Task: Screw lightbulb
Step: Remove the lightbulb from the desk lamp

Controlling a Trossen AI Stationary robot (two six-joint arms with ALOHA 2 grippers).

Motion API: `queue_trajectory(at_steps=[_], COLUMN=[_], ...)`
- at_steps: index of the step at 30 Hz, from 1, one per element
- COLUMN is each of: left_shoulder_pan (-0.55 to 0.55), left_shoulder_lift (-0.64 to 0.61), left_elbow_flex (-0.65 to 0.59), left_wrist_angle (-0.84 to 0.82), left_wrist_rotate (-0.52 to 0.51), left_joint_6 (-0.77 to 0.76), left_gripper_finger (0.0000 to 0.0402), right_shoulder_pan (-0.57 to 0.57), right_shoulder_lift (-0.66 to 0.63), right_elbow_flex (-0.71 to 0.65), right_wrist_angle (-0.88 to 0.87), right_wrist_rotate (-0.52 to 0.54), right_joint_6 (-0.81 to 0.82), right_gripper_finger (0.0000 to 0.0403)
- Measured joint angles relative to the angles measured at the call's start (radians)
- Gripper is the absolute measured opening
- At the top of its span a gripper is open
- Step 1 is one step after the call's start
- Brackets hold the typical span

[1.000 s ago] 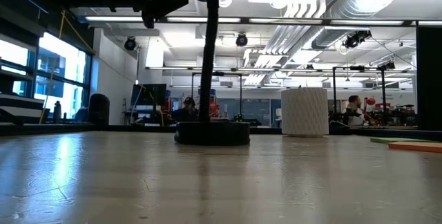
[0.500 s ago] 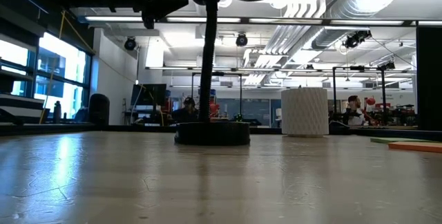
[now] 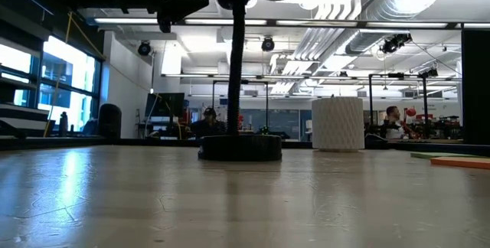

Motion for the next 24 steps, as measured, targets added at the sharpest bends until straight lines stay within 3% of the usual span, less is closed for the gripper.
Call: queue_trajectory(at_steps=[3, 6, 21, 24], left_shoulder_pan=[0.000, 0.000, 0.000, -0.001], left_shoulder_lift=[0.000, 0.000, 0.000, 0.000], left_elbow_flex=[0.000, 0.000, 0.000, 0.000], left_wrist_angle=[-0.007, -0.016, -0.025, -0.026], left_wrist_rotate=[0.000, 0.000, -0.005, -0.004], left_joint_6=[0.000, 0.000, -0.007, -0.007], left_gripper_finger=[0.0252, 0.0252, 0.0252, 0.0252], right_shoulder_pan=[0.025, 0.048, 0.140, 0.120], right_shoulder_lift=[0.000, 0.000, 0.000, 0.000], right_elbow_flex=[0.000, 0.000, 0.000, 0.000], right_wrist_angle=[0.003, 0.002, -0.016, -0.058], right_wrist_rotate=[0.004, 0.031, 0.134, 0.142], right_joint_6=[0.042, 0.204, 1.484, 1.660], right_gripper_finger=[0.0320, 0.0320, 0.0321, 0.0321])
